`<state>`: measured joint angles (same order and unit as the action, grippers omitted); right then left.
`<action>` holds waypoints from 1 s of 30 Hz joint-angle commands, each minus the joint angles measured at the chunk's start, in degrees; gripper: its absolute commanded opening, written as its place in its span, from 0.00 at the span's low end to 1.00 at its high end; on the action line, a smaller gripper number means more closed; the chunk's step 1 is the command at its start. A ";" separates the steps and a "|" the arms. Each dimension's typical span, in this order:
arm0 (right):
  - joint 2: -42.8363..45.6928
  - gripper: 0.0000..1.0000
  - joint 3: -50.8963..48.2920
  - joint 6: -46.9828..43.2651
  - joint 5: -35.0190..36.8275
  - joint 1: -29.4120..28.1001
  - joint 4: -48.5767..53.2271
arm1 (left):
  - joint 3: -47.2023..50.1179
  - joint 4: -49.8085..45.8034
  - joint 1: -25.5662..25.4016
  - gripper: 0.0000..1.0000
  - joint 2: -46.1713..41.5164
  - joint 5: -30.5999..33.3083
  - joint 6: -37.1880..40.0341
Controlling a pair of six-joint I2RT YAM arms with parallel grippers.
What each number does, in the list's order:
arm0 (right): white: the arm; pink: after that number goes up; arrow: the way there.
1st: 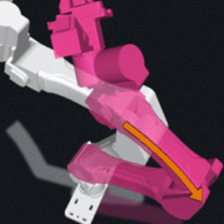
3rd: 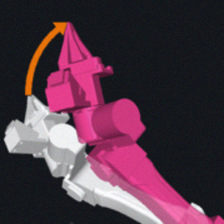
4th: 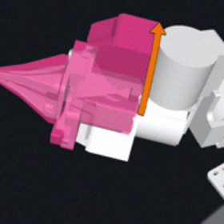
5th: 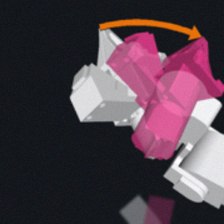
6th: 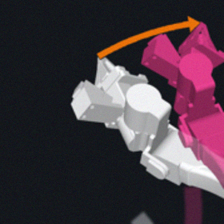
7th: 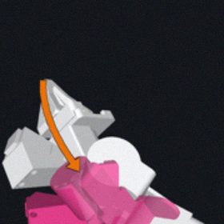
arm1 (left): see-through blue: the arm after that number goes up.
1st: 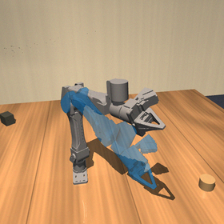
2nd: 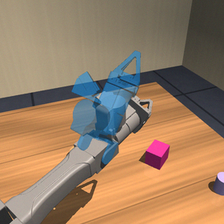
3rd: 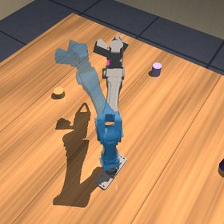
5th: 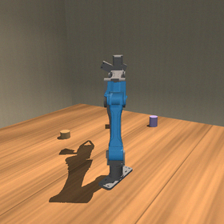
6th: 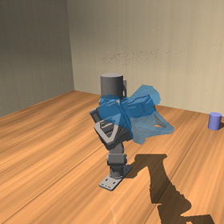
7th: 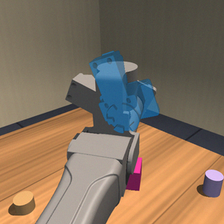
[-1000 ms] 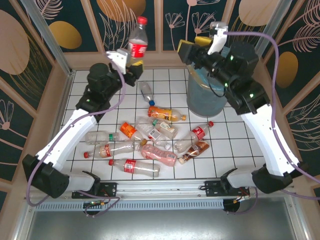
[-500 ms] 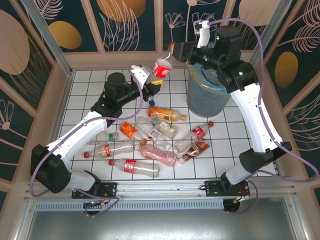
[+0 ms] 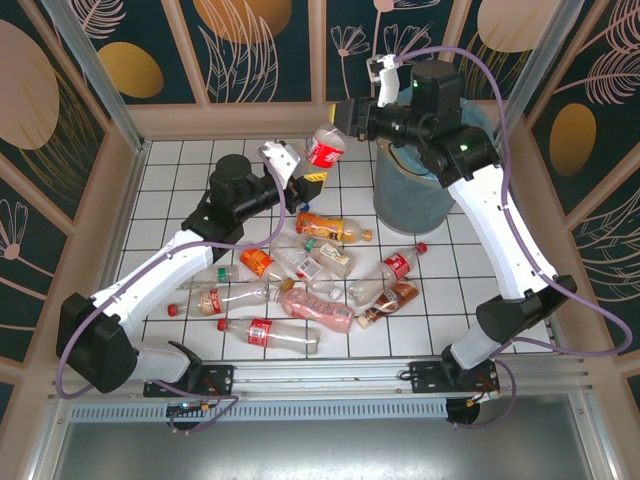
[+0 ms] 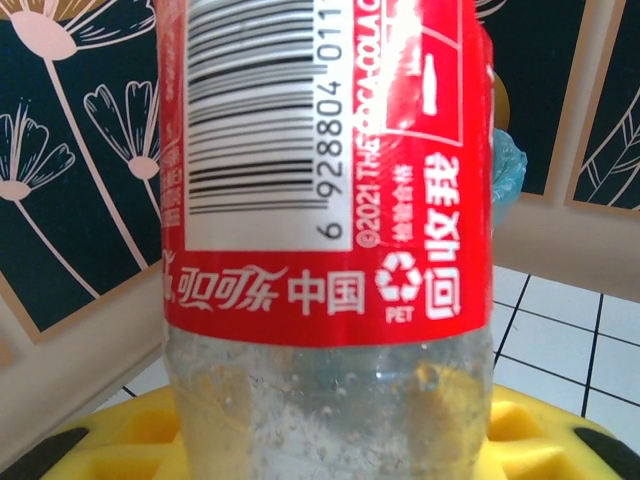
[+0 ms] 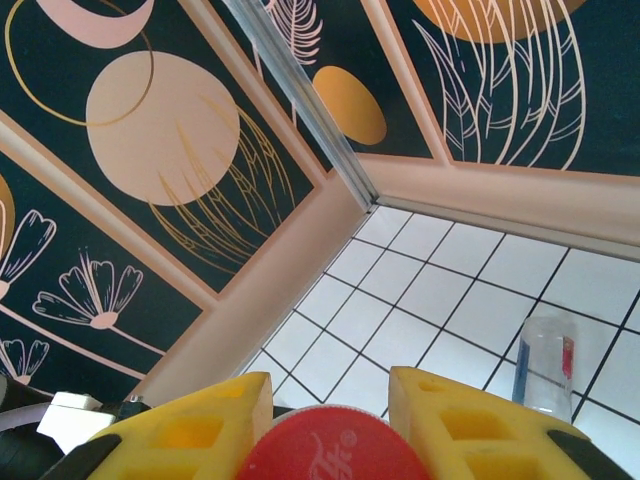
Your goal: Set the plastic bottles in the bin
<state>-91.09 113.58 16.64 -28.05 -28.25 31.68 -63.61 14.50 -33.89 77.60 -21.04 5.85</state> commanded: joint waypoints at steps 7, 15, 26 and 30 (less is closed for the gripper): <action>-4.96 0.00 23.31 -8.56 21.97 4.18 11.14 | 1.91 5.37 -0.30 0.99 -6.84 12.86 -2.28; -2.29 0.00 20.08 -12.14 34.71 13.58 3.21 | 4.85 10.30 -0.29 0.99 -9.94 31.58 -5.62; -2.27 0.00 -0.88 -13.83 32.75 21.67 -8.16 | 7.28 12.32 -0.30 0.99 -10.99 39.07 -8.40; 1.41 0.00 -16.00 -13.77 30.53 22.37 -21.13 | 7.52 12.44 -0.30 0.99 -11.07 40.54 -7.85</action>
<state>-93.36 104.09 3.31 4.86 -6.31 22.48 -56.55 23.88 -34.09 67.75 17.08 -1.63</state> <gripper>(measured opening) 0.321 0.987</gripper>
